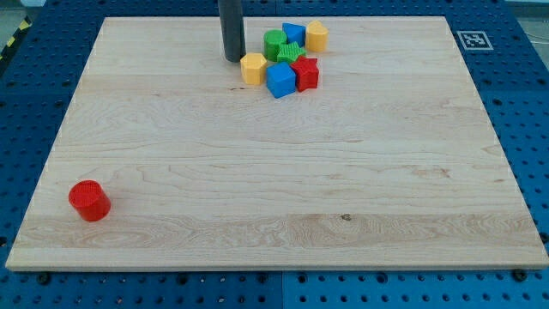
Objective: Place the arm to the left center
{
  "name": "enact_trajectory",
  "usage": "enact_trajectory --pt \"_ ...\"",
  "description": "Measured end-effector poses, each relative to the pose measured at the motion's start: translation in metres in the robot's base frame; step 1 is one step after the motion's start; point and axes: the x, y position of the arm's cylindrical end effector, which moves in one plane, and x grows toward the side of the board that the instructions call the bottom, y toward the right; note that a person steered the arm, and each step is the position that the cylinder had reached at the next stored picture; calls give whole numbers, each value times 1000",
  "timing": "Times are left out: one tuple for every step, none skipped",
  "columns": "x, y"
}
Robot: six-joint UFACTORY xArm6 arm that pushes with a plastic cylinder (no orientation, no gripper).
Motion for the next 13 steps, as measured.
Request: enact_trajectory --pt "-12 -2" --pt "-14 -33" --pt "-14 -53" --pt "-16 -53" --pt "-20 -53" --pt "-20 -53" --pt "-19 -53" --pt "-17 -53" --pt "-16 -53" --pt "-16 -53" --pt "-15 -53" --pt "-15 -53" --pt "-14 -53"
